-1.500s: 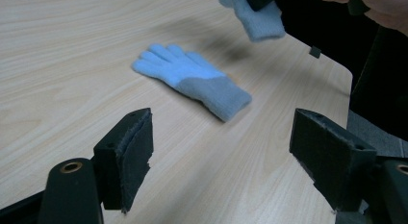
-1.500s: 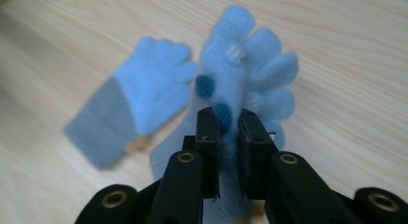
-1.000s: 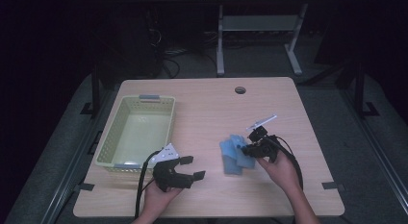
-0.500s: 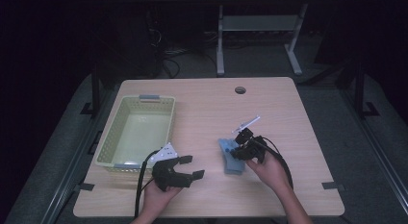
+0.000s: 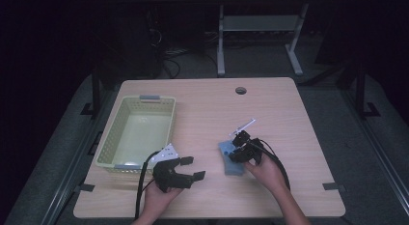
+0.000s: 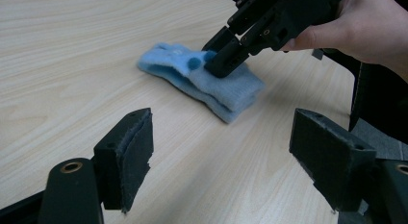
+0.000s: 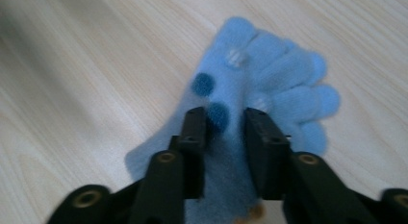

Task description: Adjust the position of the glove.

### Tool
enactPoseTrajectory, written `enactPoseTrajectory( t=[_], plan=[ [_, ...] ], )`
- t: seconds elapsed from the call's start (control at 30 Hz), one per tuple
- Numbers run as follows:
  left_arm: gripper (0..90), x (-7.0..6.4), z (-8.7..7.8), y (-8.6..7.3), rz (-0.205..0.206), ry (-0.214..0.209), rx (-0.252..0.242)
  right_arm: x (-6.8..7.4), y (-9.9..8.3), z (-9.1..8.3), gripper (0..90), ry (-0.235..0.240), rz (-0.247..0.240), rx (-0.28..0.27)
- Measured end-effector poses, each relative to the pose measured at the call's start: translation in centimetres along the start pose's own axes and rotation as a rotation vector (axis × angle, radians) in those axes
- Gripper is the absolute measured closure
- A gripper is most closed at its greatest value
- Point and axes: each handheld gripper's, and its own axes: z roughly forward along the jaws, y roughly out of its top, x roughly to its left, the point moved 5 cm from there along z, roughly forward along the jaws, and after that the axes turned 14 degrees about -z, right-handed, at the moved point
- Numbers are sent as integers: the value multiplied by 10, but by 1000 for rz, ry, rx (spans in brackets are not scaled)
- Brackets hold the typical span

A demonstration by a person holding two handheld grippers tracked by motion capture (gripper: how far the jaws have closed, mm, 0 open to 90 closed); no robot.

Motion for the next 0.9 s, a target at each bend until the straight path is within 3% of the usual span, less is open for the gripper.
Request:
enactPoseTrajectory(
  t=[0.17,0.33,0.63,0.67,0.87,0.9],
  plan=[
    [231,1,0,0,-7,-2,1,-2,1,-6,613,-16,28,-29],
    [237,0,2,-1,-9,-7,8,0,3,-8,741,-1,33,-52],
    [250,-1,1,-1,-5,-3,11,2,1,16,759,13,11,23],
    [250,-1,1,-1,-4,0,11,0,-1,16,757,31,35,4],
    [269,-3,3,-2,-15,6,12,0,-3,9,681,36,51,-24],
    [269,-4,4,-1,-31,0,10,0,-4,7,667,36,58,-28]
  ],
)
